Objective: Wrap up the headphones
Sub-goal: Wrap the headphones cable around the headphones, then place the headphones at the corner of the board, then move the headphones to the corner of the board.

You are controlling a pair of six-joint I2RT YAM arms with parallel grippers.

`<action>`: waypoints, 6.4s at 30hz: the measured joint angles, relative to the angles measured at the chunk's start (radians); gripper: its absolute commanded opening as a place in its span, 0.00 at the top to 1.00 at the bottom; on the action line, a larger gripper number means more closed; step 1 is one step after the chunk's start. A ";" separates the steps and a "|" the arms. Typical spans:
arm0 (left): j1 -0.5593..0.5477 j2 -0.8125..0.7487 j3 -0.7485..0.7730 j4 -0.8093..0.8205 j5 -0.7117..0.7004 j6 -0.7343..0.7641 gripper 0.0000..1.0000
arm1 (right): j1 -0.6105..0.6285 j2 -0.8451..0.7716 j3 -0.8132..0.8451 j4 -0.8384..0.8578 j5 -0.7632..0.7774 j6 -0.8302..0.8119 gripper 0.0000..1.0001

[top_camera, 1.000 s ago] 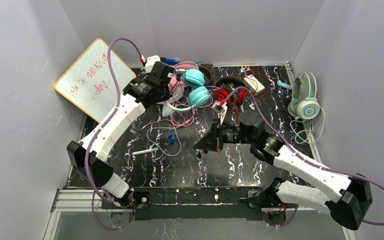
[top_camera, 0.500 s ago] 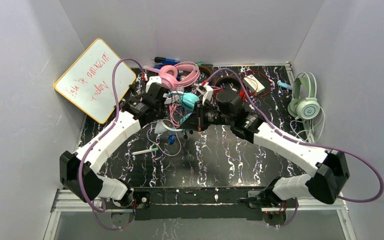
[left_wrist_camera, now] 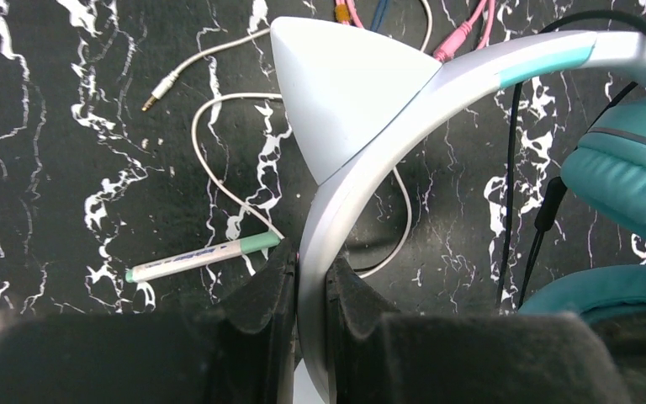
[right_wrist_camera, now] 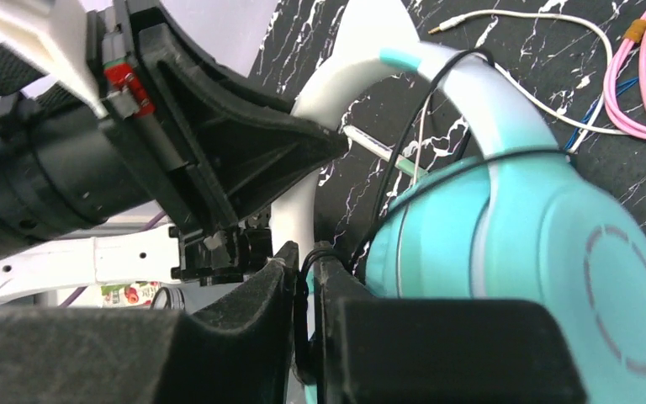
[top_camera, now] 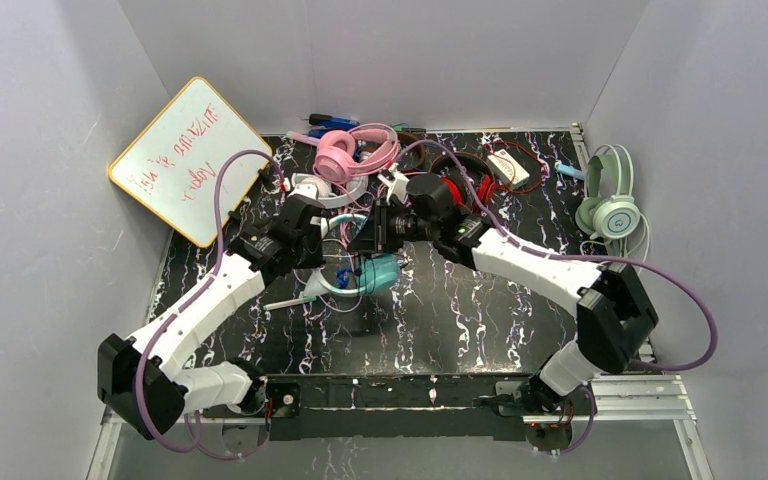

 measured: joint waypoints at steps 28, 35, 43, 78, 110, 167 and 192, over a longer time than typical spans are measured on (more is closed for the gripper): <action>-0.001 0.043 -0.032 -0.045 0.115 -0.068 1.00 | -0.002 0.109 0.175 -0.060 0.017 -0.016 0.36; -0.001 0.077 0.004 -0.130 0.110 -0.101 1.00 | -0.007 0.069 0.175 -0.082 0.014 -0.032 0.33; 0.039 0.076 0.116 -0.267 0.066 -0.138 1.00 | -0.027 -0.127 0.174 -0.151 0.106 -0.110 0.29; 1.130 -0.139 -0.282 -0.296 0.026 -0.530 0.99 | -0.060 -0.422 -0.043 -0.435 0.222 -0.245 0.22; 0.936 -0.306 -0.250 -0.112 0.028 -0.491 0.02 | -0.060 -0.408 -0.043 -0.447 0.201 -0.271 0.20; 0.648 -0.018 -0.282 0.089 0.238 -0.258 0.69 | -0.172 -0.354 -0.032 -0.686 0.561 -0.316 0.01; 0.096 -0.001 -0.238 0.304 0.380 -0.082 0.02 | -0.405 0.387 0.474 -0.581 0.572 -0.709 0.01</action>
